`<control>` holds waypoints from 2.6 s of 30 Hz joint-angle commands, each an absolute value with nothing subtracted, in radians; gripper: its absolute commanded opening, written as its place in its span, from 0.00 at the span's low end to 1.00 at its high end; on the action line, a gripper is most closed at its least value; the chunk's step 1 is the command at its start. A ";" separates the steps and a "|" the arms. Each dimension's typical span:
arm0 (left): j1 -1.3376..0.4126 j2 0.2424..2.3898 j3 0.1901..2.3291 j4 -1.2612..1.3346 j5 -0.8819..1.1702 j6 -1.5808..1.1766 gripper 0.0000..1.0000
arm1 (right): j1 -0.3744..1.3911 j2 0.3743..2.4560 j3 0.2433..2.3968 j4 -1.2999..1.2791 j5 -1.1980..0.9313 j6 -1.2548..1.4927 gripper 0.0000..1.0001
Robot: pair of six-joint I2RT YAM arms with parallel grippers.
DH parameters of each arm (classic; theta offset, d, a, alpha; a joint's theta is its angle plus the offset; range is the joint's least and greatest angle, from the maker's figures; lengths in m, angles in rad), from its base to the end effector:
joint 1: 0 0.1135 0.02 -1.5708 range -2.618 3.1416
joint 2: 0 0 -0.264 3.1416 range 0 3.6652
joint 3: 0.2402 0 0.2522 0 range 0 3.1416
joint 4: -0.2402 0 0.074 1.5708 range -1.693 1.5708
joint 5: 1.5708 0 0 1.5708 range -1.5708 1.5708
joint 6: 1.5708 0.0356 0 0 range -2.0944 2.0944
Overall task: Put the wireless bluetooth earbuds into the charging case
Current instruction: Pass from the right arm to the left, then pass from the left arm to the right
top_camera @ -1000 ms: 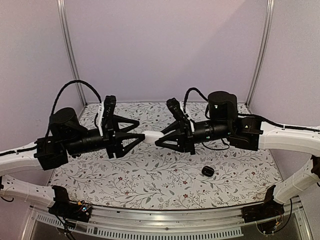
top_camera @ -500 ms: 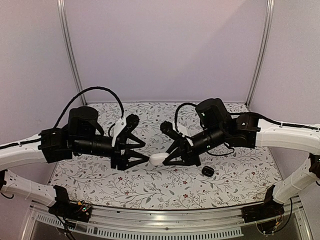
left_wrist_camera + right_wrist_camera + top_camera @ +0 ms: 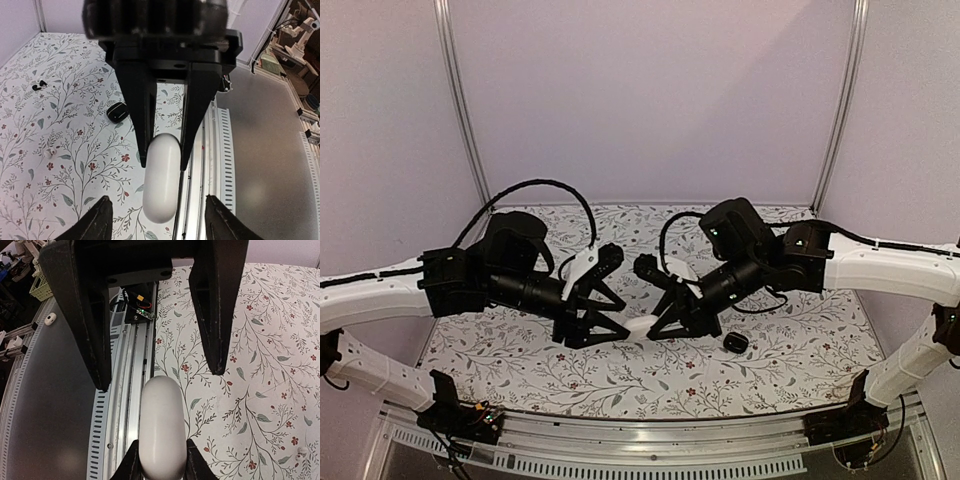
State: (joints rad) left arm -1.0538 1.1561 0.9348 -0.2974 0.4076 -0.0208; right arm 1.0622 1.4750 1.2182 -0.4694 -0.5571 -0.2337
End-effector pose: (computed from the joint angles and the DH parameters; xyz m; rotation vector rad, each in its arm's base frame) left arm 0.1155 -0.2316 0.3070 1.3232 1.7923 -1.0501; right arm 0.1417 0.2929 0.3029 -1.6773 1.7100 1.0516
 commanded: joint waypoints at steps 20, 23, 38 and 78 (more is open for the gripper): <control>-1.077 1.218 0.951 -0.256 0.491 -0.002 0.45 | 1.074 1.485 1.258 -0.475 -0.598 -0.252 0.02; -1.077 1.212 0.939 -0.233 0.503 -0.005 0.35 | 1.074 1.482 1.255 -0.467 -0.603 -0.253 0.02; -1.060 1.141 0.830 -0.028 0.483 -0.085 0.12 | 0.979 1.405 1.141 -0.258 -0.679 -0.143 0.17; -1.026 1.075 0.682 0.379 0.404 -0.281 0.12 | 0.952 1.411 0.959 0.379 -0.840 0.229 0.34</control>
State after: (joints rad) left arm -1.0359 1.0782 0.6868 0.3622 0.3946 -0.2817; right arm 0.9482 1.3972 0.9283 0.3672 -0.8196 0.2256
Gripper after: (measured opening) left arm 0.207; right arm 0.339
